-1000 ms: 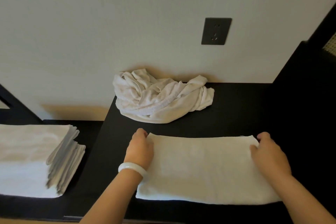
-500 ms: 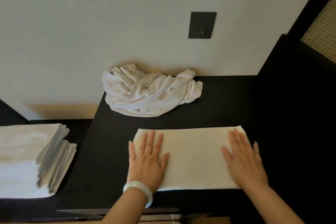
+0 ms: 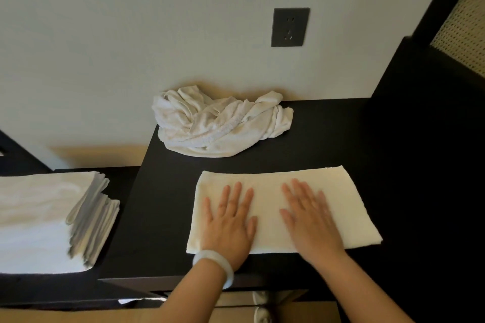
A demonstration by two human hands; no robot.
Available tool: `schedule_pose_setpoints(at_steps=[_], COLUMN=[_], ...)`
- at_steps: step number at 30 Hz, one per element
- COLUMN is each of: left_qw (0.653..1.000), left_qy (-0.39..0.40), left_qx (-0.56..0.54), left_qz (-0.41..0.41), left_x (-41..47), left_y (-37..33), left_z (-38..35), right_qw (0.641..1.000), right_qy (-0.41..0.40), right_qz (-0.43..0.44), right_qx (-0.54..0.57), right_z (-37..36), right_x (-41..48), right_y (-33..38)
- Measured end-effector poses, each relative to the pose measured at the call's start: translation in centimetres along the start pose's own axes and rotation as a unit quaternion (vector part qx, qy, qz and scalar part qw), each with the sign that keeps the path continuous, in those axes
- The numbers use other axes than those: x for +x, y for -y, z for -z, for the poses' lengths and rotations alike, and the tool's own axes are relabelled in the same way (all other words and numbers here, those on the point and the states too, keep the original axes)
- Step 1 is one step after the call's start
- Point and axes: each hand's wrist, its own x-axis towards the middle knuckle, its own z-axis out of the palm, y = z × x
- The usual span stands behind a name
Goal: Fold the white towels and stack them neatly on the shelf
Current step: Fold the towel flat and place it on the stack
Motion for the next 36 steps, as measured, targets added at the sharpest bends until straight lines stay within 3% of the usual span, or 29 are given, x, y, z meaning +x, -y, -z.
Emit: schedule_pose_setpoints(at_steps=[4,10,14,16,19,24,26,28,31,36], left_qw=[0.999,0.998,0.980,0.955,0.907,0.809,0.752,0.695,0.639,0.589], left_qy=[0.013,-0.011,-0.009,-0.032,-0.020,0.036,0.062,0.076,0.057,-0.012], left_qx=[-0.004,-0.046,-0.137,-0.201,-0.323,-0.489,-0.561,-0.624,-0.675,-0.715], left_qz=[0.046,0.040,0.144,0.218,0.269,0.324,0.340,0.349,0.363,0.376], left_x=[-1.5,-1.5,-1.9,-2.3,-2.7,-3.3,-4.1,-5.2,-6.8,-8.3], left_y=[3.6,3.7,4.0,4.5,5.3,7.7,9.3,11.1,14.5,20.8], left_z=[0.0,0.1,2.3,3.3,4.1,5.2,5.7,6.6,7.3,8.5], right_qw=[0.989,0.984,0.963,0.939,0.899,0.764,0.724,0.710,0.705,0.692], right_qy=[0.013,0.066,-0.012,-0.032,-0.011,0.039,0.074,0.097,0.110,0.135], right_qz=[-0.142,-0.164,-0.266,-0.337,-0.399,-0.459,-0.448,-0.412,-0.346,-0.256], right_qx=[-0.031,-0.013,0.044,0.064,0.180,0.452,0.519,0.563,0.609,0.661], right_z=[0.5,1.7,3.4,4.6,5.3,7.2,7.8,7.8,8.2,8.3], right_x=[-0.9,-0.5,-0.9,-1.0,-0.5,0.9,1.3,1.8,2.1,3.8], right_y=[-6.6,-6.6,-6.4,-5.9,-4.9,-0.5,2.5,5.6,10.4,17.8])
